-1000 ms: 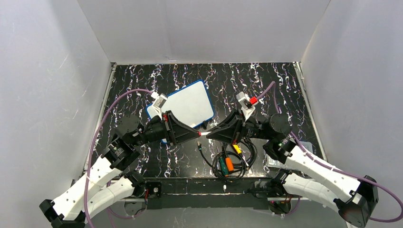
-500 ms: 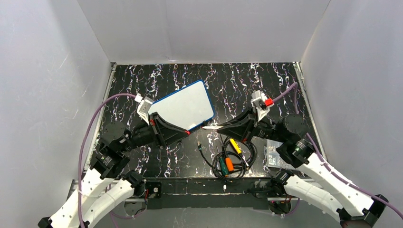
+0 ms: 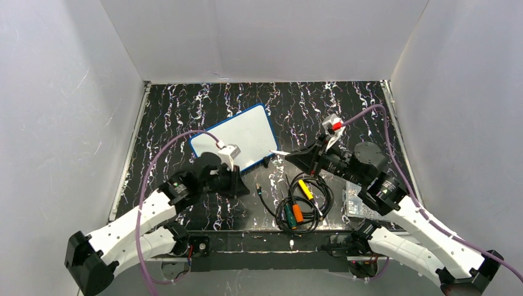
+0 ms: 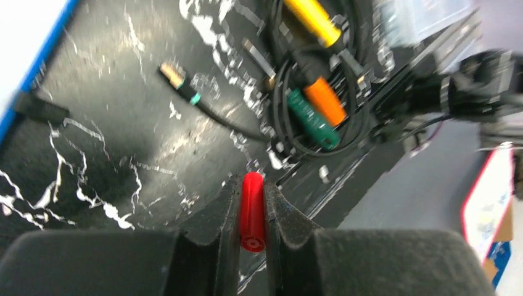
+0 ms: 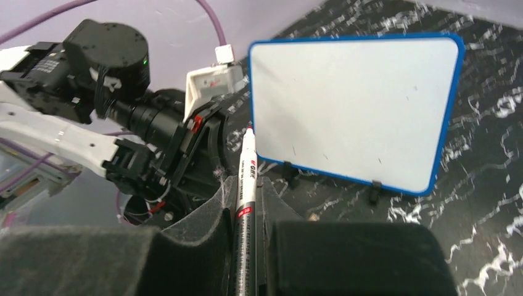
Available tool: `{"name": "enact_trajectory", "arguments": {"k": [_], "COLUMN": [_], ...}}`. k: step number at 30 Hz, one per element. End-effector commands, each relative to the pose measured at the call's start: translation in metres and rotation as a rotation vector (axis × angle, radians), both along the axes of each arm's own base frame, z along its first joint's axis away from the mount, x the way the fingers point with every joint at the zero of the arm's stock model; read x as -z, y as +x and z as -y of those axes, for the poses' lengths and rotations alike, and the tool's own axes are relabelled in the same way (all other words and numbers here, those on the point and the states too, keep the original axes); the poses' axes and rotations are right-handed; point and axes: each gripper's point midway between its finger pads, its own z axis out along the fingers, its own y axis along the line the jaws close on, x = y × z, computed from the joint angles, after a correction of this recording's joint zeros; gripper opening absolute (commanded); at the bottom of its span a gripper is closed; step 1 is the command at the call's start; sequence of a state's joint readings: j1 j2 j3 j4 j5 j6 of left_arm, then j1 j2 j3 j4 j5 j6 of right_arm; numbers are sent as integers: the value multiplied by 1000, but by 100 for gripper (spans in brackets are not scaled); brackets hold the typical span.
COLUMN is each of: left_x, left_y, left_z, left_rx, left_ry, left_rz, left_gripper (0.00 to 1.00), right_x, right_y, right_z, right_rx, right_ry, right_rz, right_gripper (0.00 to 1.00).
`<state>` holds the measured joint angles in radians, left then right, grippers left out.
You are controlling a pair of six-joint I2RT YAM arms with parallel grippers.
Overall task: Write a sentence on the whiteboard
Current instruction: Place the pen cap at the center of the board.
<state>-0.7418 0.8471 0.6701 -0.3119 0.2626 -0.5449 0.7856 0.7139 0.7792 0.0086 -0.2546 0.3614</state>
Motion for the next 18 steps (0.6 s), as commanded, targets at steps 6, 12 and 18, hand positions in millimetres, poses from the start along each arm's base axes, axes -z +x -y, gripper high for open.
{"name": "enact_trajectory", "arguments": {"k": [6,12,18], "left_x": [75,104,126], "left_y": [-3,0,6], "left_z": [5,10,6], "left_rx": [-3,27,18], "left_ry": [140,198,284], "left_rz": [-52,-63,-76], "left_gripper": [0,0,8], "right_x": [30,39,41], "right_y": [20,22,22], "right_z": [0,-4,-4], "right_rx": [81,76,76], "right_ry": [-63,-66,-56], "right_rz": [-39,-58,-66], "right_gripper": [1,1,1]}}
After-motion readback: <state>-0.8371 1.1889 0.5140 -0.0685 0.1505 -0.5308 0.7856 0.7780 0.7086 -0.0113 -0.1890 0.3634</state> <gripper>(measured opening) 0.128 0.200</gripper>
